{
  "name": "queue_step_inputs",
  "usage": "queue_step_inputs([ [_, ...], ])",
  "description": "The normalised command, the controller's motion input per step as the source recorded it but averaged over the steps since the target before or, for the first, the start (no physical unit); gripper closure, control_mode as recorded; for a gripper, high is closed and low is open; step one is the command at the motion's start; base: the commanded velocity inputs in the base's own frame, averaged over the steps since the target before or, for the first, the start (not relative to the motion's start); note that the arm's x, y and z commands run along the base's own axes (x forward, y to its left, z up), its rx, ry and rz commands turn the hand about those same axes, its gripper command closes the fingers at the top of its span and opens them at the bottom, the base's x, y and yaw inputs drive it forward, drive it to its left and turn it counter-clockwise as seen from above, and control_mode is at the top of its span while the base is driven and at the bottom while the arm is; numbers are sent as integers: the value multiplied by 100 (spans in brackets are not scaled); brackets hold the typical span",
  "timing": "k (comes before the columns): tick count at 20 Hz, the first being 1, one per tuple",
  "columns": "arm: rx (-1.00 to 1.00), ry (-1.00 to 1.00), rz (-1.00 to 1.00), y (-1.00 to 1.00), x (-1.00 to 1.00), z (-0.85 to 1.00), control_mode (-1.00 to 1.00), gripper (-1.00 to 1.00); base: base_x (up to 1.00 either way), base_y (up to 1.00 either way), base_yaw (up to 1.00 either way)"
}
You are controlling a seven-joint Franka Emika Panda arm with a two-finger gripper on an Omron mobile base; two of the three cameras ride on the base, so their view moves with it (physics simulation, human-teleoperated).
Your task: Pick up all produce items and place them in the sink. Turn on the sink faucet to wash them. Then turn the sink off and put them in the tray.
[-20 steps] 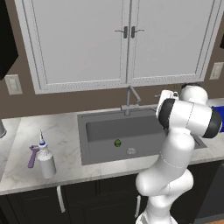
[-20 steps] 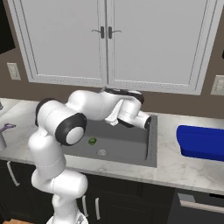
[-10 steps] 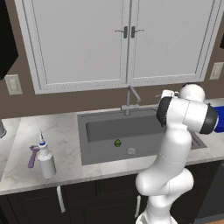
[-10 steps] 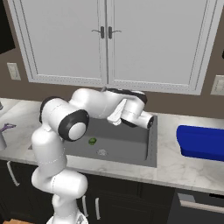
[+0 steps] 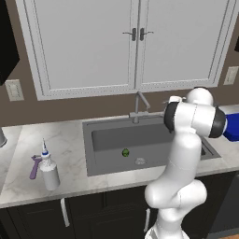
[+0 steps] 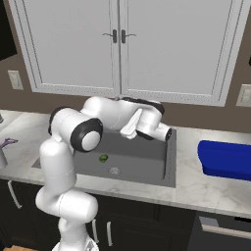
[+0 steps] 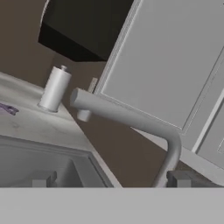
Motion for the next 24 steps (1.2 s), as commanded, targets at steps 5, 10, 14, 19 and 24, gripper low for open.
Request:
queue_step_inputs([
  [5,3,9,9,10,22,-10,-100,-100,0,0,0],
  [10,3,10,7,1,34,-5,-100,-100,0,0,0],
  [14,4,10,7,0,31,-4,-100,-100,0,0,0],
  [19,4,9,5,0,30,-7,-100,-100,0,0,0],
  [24,1,8,5,0,34,-15,-100,-100,0,0,0],
])
